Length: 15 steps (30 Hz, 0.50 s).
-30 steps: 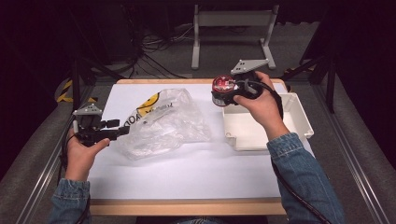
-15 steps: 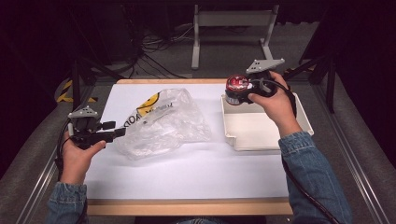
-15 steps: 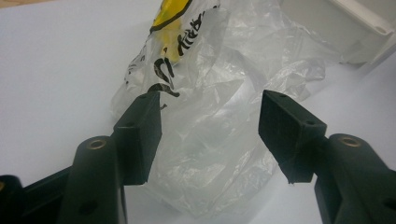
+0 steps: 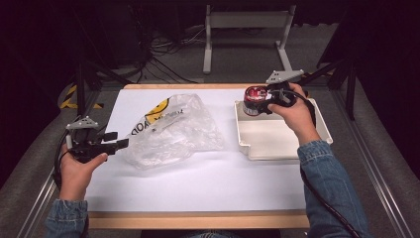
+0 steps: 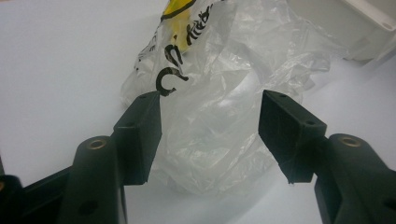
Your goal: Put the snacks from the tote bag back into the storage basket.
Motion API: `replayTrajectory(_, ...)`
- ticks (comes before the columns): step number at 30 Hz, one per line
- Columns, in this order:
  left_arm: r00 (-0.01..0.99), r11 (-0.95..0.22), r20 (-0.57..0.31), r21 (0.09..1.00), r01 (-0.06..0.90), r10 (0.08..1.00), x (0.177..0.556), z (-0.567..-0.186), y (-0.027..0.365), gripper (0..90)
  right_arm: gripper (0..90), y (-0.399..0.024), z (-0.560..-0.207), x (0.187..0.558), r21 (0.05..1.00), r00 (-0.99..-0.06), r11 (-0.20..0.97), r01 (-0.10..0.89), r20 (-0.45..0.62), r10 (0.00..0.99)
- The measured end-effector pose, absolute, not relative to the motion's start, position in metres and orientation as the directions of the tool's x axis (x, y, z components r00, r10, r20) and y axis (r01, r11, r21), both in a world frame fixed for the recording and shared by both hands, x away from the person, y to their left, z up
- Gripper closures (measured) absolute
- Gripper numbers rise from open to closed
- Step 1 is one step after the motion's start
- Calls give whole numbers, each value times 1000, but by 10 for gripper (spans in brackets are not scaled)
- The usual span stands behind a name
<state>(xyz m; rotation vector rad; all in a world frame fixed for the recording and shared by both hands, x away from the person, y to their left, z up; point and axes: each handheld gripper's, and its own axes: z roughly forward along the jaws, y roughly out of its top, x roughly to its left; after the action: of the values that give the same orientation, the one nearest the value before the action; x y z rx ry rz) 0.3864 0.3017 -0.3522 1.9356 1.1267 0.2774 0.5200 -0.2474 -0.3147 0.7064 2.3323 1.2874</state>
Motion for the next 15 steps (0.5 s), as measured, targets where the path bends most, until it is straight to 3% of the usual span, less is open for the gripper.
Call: replayTrajectory(15,536,-214,-209,754,621,818,372,-355,313,402,247,-254,-349,528,837,-844,490,244,-65,532)
